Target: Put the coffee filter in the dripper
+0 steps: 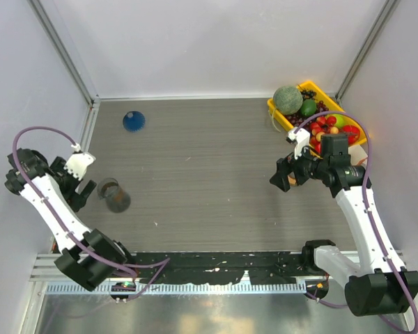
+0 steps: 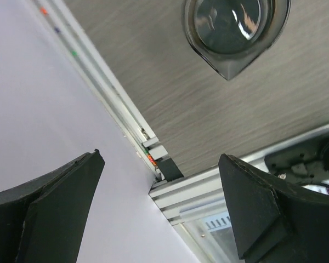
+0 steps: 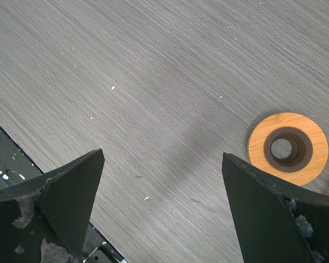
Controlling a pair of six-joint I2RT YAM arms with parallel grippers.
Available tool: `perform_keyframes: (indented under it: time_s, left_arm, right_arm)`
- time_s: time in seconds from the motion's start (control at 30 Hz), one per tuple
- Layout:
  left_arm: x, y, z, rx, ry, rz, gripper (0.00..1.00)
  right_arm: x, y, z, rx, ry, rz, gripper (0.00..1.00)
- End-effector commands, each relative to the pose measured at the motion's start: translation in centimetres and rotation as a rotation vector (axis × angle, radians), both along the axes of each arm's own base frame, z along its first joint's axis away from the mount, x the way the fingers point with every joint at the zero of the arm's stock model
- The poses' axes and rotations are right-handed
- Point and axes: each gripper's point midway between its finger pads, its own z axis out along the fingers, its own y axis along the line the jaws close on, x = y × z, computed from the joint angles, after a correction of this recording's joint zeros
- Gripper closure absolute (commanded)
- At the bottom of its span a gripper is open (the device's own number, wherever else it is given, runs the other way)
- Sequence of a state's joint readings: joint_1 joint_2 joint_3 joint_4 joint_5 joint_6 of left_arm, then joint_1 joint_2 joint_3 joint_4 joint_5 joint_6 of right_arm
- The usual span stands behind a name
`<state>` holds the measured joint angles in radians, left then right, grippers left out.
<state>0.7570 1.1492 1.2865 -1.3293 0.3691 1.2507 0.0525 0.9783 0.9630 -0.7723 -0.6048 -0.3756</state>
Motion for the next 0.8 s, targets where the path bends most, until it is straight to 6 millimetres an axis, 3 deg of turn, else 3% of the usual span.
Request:
perform_keyframes:
  time_s: [0.0,0.2,0.4,0.77]
  left_arm:
    - [-3.9,-1.7,-3.9,-0.084,0.225,-0.139,0.01]
    - [-3.5,-3.5,-6.5,-0.278,0.275,-0.084,0.01]
    - [-2.0,-5.0,-9.4,-0.325,0.217,-0.021,0.01]
    - [3.3,-6.5,-9.9,-0.316,0.066,0.088,0.01]
  right_arm:
    - [0.7,0.4,1.7,0.011,-0.05,0.016,0.04]
    - [0.7,0.5,1.6,0.007,-0.046,0.016,0.05]
    - [0.7,0.4,1.5,0.004,-0.043,0.011,0.04]
    - [0.4,0.0,1.6,-0.015,-0.047,-0.007,0.05]
